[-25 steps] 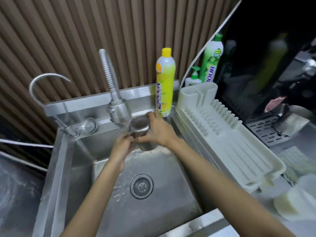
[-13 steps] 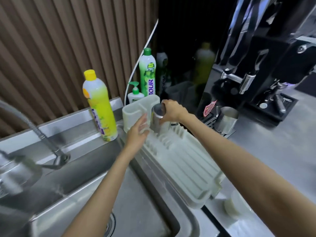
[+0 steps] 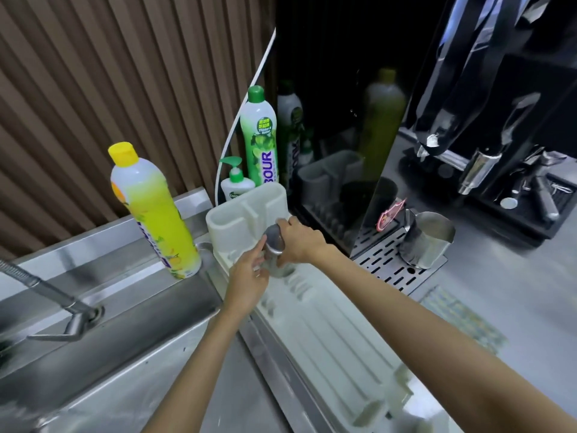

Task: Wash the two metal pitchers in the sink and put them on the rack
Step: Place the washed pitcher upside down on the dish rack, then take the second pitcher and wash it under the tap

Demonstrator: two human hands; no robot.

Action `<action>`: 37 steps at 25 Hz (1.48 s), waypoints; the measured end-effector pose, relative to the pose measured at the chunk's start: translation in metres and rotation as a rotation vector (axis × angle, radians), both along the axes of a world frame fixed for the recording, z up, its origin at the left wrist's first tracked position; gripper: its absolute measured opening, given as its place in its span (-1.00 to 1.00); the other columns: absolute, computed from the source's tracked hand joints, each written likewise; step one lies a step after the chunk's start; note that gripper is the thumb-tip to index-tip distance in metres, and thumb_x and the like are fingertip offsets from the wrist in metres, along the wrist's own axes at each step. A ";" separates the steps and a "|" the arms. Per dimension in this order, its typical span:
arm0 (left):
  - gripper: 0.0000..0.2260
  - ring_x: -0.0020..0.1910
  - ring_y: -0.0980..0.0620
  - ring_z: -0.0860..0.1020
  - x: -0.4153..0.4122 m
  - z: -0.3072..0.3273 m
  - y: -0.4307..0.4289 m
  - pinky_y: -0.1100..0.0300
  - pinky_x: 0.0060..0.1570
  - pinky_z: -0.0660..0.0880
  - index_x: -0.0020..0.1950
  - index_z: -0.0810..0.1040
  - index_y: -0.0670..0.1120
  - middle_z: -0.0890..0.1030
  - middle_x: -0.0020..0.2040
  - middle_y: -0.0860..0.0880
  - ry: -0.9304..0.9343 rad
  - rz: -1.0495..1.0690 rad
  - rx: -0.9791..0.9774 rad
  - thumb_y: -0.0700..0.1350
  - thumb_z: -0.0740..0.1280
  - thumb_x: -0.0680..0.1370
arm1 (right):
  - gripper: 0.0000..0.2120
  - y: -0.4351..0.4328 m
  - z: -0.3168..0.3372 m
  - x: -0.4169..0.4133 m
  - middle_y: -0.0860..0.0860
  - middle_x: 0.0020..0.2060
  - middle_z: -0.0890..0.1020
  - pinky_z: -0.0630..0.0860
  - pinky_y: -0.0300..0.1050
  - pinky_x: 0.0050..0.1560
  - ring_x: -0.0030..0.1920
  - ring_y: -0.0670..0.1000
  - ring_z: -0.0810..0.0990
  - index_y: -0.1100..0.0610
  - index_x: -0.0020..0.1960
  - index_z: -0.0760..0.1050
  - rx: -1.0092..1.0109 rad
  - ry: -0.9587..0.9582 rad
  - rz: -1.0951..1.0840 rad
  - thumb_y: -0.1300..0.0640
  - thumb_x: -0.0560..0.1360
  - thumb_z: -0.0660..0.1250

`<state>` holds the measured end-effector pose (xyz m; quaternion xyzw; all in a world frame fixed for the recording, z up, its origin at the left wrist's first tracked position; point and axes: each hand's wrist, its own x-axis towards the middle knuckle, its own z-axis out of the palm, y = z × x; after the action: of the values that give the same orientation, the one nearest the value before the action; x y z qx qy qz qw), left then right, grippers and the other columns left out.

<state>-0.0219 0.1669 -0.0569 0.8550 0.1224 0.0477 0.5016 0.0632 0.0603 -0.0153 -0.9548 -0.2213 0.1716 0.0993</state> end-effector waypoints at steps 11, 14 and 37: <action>-0.71 -0.02 0.20 0.48 0.016 0.048 -0.106 0.52 0.04 0.35 -0.05 0.58 -0.16 0.59 -0.02 -0.06 -0.510 -0.189 0.172 -0.40 0.18 0.35 | -0.75 -0.104 0.045 -0.020 -0.03 -0.06 0.43 0.34 -0.16 0.01 0.04 0.00 0.45 0.18 0.17 0.46 0.160 0.224 0.111 0.17 0.51 0.19; -0.60 0.12 0.15 0.47 0.035 0.050 -0.152 0.48 0.16 0.33 0.08 0.54 -0.14 0.55 0.11 -0.05 -0.470 -0.404 0.165 -0.42 0.16 0.34 | -0.83 -0.166 0.035 -0.026 0.00 -0.04 0.59 0.52 -0.03 0.03 0.03 0.04 0.60 0.11 0.04 0.49 0.313 0.422 -0.096 0.16 0.48 0.20; -0.48 0.14 -0.04 0.59 0.040 0.030 -0.230 0.14 0.17 0.53 0.28 0.45 -0.07 0.58 0.09 -0.05 0.313 -0.484 -0.227 -0.16 0.32 0.31 | -0.72 -0.232 -0.033 -0.053 0.05 -0.16 0.66 0.52 -0.07 -0.03 -0.12 0.01 0.57 0.08 -0.13 0.62 1.213 0.447 -0.947 -0.06 0.53 0.22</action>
<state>0.0184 -0.0632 -0.0265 0.7950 -0.0044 -0.2191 0.5657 0.0101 -0.1716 -0.0484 -0.6699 0.1778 0.1481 0.7055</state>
